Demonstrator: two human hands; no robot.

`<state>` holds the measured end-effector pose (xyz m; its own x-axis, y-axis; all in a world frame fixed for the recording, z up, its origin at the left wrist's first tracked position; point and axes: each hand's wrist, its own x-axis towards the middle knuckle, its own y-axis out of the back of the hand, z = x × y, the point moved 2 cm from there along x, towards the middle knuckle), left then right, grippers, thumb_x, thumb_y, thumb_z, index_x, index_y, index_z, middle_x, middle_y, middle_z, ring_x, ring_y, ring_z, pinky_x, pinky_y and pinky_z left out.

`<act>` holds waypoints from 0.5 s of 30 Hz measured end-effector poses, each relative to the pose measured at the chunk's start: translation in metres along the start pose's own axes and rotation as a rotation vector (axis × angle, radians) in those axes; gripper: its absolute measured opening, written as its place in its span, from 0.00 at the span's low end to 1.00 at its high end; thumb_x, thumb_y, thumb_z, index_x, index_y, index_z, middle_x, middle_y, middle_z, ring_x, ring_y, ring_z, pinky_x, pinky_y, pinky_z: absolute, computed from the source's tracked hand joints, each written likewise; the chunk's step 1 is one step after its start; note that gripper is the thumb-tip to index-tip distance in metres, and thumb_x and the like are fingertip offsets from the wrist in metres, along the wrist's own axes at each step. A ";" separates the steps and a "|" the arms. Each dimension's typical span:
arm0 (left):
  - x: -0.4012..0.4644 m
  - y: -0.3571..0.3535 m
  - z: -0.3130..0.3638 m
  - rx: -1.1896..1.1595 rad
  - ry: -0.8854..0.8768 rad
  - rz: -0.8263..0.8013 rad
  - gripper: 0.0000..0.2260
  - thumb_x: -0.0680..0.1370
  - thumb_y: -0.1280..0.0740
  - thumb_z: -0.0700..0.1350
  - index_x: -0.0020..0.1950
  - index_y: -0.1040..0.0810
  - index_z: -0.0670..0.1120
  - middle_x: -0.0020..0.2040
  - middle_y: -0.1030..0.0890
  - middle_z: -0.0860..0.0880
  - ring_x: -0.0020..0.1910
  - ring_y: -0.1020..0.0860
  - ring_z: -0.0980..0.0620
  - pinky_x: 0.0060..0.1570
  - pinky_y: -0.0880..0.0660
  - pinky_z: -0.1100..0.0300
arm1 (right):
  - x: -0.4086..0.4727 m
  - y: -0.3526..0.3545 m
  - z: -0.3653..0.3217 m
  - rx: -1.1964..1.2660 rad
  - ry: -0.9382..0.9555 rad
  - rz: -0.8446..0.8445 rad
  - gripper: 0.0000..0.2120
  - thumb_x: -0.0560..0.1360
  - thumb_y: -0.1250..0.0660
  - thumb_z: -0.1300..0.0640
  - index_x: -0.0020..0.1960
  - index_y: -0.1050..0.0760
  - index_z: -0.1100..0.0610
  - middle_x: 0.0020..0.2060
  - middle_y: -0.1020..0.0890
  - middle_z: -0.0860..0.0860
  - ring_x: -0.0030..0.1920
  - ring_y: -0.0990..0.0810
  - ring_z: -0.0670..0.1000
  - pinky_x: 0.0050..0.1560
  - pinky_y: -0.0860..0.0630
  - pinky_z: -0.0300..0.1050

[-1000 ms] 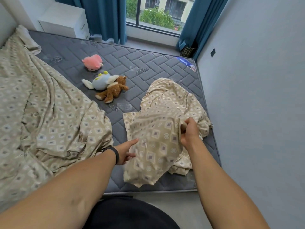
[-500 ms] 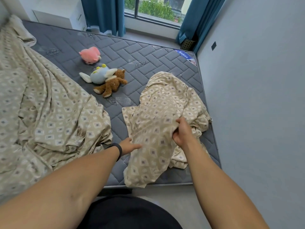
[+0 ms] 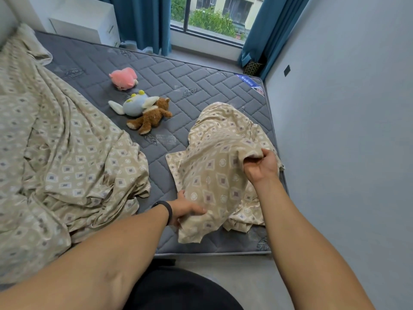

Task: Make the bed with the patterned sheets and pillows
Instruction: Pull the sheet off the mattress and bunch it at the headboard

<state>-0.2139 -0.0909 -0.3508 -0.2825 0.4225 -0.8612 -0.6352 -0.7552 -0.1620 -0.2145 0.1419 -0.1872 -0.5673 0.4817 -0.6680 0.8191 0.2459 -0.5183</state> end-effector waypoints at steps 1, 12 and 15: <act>0.002 -0.008 -0.002 -0.007 -0.041 0.055 0.53 0.66 0.17 0.46 0.79 0.50 0.55 0.67 0.29 0.47 0.58 0.25 0.44 0.49 0.22 0.44 | 0.000 -0.001 -0.005 -0.058 0.019 0.018 0.16 0.79 0.48 0.62 0.54 0.24 0.69 0.41 0.16 0.62 0.34 0.15 0.59 0.34 0.17 0.52; -0.024 0.025 0.043 0.263 -0.311 0.230 0.36 0.75 0.27 0.44 0.79 0.42 0.51 0.72 0.31 0.42 0.66 0.27 0.40 0.67 0.27 0.46 | 0.035 0.067 0.000 -1.139 -0.005 0.273 0.52 0.61 0.21 0.52 0.77 0.47 0.50 0.65 0.29 0.53 0.62 0.26 0.64 0.61 0.26 0.63; -0.036 0.044 0.048 0.365 -0.334 0.248 0.31 0.75 0.28 0.44 0.75 0.36 0.52 0.67 0.26 0.44 0.61 0.24 0.43 0.64 0.25 0.47 | 0.082 0.111 0.028 -1.023 -0.297 0.337 0.49 0.54 0.20 0.46 0.72 0.32 0.57 0.57 0.18 0.59 0.54 0.19 0.64 0.58 0.23 0.62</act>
<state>-0.2658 -0.1154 -0.3037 -0.6304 0.4345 -0.6433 -0.7117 -0.6544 0.2554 -0.1723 0.1850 -0.3150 -0.1885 0.4679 -0.8634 0.5422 0.7826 0.3057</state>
